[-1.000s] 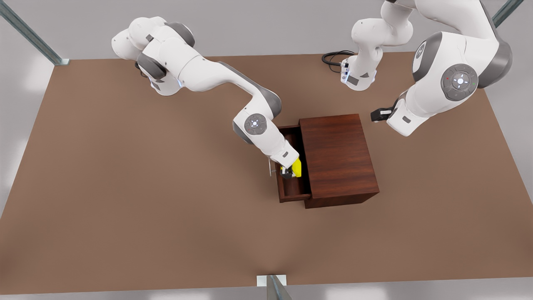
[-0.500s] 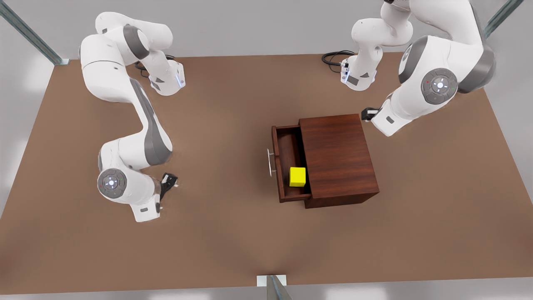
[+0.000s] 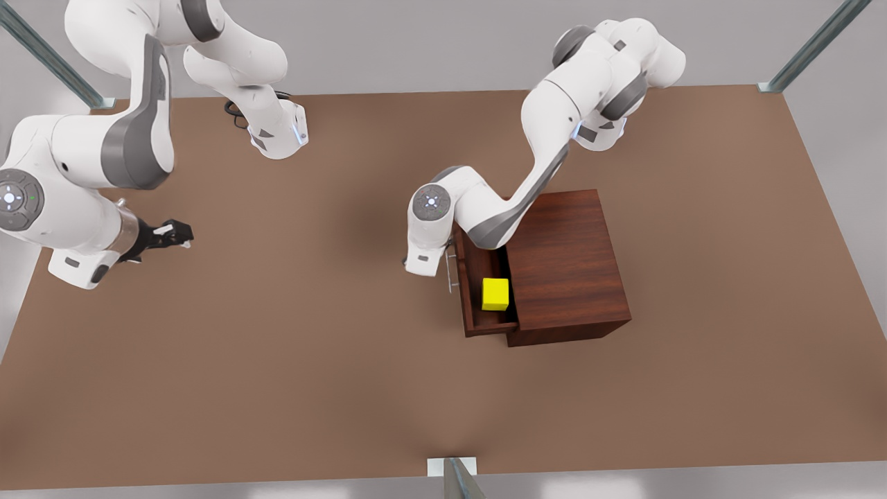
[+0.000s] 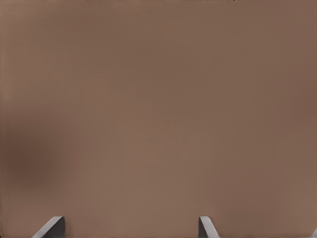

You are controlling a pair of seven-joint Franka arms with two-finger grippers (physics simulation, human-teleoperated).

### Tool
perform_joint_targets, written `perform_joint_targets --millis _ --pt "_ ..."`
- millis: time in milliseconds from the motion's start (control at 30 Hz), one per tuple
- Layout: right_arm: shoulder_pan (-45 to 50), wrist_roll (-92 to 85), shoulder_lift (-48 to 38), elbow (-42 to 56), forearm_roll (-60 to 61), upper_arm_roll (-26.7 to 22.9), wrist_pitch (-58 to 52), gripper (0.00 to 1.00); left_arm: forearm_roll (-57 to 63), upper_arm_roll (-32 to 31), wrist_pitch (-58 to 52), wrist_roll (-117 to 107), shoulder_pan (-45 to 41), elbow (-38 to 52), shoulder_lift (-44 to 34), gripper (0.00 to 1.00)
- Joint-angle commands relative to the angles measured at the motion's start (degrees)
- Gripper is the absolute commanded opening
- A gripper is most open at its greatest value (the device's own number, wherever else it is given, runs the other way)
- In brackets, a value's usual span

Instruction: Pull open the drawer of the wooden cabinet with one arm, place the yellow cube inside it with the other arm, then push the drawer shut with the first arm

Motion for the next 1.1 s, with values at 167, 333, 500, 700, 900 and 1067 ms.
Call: perform_joint_targets --millis 167,333,500,700,900,1067 --pt "0.4 16.0 -0.4 -0.1 1.8 0.1 0.6 1.00 0.6 0.0 6.6 -86.2 1.5 -2.2 0.1 0.21" --pt "0.3 16.0 -0.3 -0.3 1.9 0.2 0.2 1.00 1.0 0.0 2.0 -79.6 2.1 -3.5 0.1 0.21" --pt "0.3 14.8 -0.2 -0.2 2.0 0.2 0.1 1.00 1.1 -0.2 1.0 -76.6 3.6 -5.6 0.2 0.21" --pt "0.3 14.8 0.0 -0.3 2.0 0.2 0.1 1.00 1.1 -0.4 0.5 -76.1 5.1 -6.0 0.0 0.21" --pt "0.3 14.7 0.1 -0.3 2.0 0.2 0.1 1.00 1.2 -0.6 0.0 -74.8 7.2 -6.4 -0.3 0.21" --pt "0.4 14.7 0.2 -0.3 2.0 0.2 0.1 1.00 1.2 -3.1 -2.0 -71.0 10.8 -8.1 -1.1 0.21"
